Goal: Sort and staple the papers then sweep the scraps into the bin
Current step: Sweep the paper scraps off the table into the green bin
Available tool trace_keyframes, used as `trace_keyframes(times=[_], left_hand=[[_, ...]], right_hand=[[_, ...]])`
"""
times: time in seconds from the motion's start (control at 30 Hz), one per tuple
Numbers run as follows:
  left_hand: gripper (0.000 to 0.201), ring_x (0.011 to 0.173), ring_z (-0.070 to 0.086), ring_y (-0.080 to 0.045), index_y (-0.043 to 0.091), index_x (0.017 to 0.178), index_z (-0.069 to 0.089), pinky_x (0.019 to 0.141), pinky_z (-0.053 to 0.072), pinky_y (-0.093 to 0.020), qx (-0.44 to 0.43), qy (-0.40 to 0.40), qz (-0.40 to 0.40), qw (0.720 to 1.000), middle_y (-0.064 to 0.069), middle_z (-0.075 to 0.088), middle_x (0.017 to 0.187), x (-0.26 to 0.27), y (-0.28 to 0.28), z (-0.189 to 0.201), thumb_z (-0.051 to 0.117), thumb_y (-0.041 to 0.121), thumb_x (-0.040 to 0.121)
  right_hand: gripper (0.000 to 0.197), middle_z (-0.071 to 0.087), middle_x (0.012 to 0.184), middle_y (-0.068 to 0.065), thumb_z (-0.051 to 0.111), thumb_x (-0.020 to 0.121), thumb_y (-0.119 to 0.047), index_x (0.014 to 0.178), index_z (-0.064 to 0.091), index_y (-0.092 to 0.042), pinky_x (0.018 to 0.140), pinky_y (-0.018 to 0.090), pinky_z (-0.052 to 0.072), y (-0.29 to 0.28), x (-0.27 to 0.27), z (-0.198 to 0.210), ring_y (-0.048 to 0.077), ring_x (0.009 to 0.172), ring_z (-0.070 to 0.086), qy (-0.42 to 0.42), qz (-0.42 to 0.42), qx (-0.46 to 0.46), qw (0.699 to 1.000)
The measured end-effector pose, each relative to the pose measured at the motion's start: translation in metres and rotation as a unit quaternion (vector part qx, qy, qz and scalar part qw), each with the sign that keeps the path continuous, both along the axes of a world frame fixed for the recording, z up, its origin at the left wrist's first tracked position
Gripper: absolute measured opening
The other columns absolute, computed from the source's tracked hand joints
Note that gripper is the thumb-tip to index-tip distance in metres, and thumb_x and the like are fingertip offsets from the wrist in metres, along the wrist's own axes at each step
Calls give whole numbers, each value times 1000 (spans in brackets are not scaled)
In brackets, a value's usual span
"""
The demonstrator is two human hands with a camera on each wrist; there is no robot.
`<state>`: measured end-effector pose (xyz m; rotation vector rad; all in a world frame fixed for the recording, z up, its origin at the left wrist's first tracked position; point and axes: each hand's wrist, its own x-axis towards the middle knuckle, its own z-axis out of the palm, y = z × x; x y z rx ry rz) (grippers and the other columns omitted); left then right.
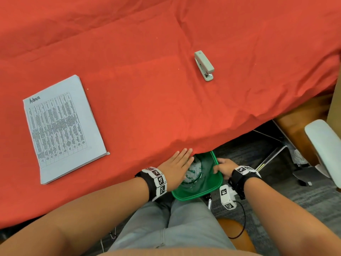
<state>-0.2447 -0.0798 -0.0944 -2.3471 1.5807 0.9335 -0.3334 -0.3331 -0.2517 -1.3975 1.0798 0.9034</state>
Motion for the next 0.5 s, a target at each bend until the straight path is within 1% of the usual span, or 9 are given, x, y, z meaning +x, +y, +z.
trace_keyframes(times=[0.07,0.1,0.13,0.17,0.23,0.3,0.37,0.43,0.5], left_hand=[[64,146,-15,-33,5,151,-1,121,-1,-45,19,37,-18,999,-18,-20,156,-5,7,-6,32,26,101],[62,146,-14,-32,6,152,1,121,1,-45,15,61,-32,998,-17,-19,157,-7,9,-6,32,24,102],[60,146,-14,-30,7,152,3,121,2,-44,1,77,-46,996,-15,-18,157,-9,9,-5,32,23,102],[59,146,-15,-28,9,152,3,121,-1,-43,-19,79,-55,995,-13,-18,158,-9,9,-2,32,23,102],[61,144,-20,-26,11,152,0,119,-9,-39,-57,48,-37,997,-10,-22,155,-7,6,5,31,25,102],[65,143,-23,-27,10,151,-4,116,-13,-38,-65,4,13,998,-13,-26,153,-2,4,8,31,29,100],[67,144,-20,-29,8,151,-6,117,-10,-40,-37,-8,40,998,-16,-23,155,2,4,4,31,31,100],[66,147,-10,-30,7,151,-5,119,-4,-42,11,16,17,1000,-16,-12,159,2,7,-6,31,30,101],[63,148,-2,-30,6,151,-1,119,0,-42,49,57,-18,997,-16,-2,160,-3,10,-13,31,27,102]], right_hand=[[83,68,116,17,62,51,1,132,55,-15,77,62,55,-2,-1,-4,41,88,71,4,-3,3,1000],[85,67,118,18,62,51,1,134,53,-14,77,62,55,-4,-2,-6,41,87,71,6,-4,4,1000],[86,66,119,18,62,51,1,134,52,-14,76,62,55,-5,-2,-9,41,87,71,5,-6,5,1000],[86,66,120,19,61,51,1,135,51,-14,76,62,56,-6,-3,-10,41,87,71,6,-10,6,1000],[87,64,124,20,61,51,1,136,51,-14,75,60,57,-5,-1,-4,41,88,71,3,-8,1,1000],[85,63,125,20,61,52,1,136,52,-14,75,59,57,-2,2,7,41,88,70,-1,-3,-6,1000],[80,66,118,21,60,55,3,133,54,-12,76,60,56,0,5,16,42,86,71,-2,-3,-9,1000],[76,69,110,20,59,56,4,131,56,-10,76,62,55,2,7,20,43,86,70,-2,-4,-9,1000],[77,68,113,19,59,55,3,131,56,-12,77,61,55,2,9,21,42,87,70,0,-1,-7,1000]])
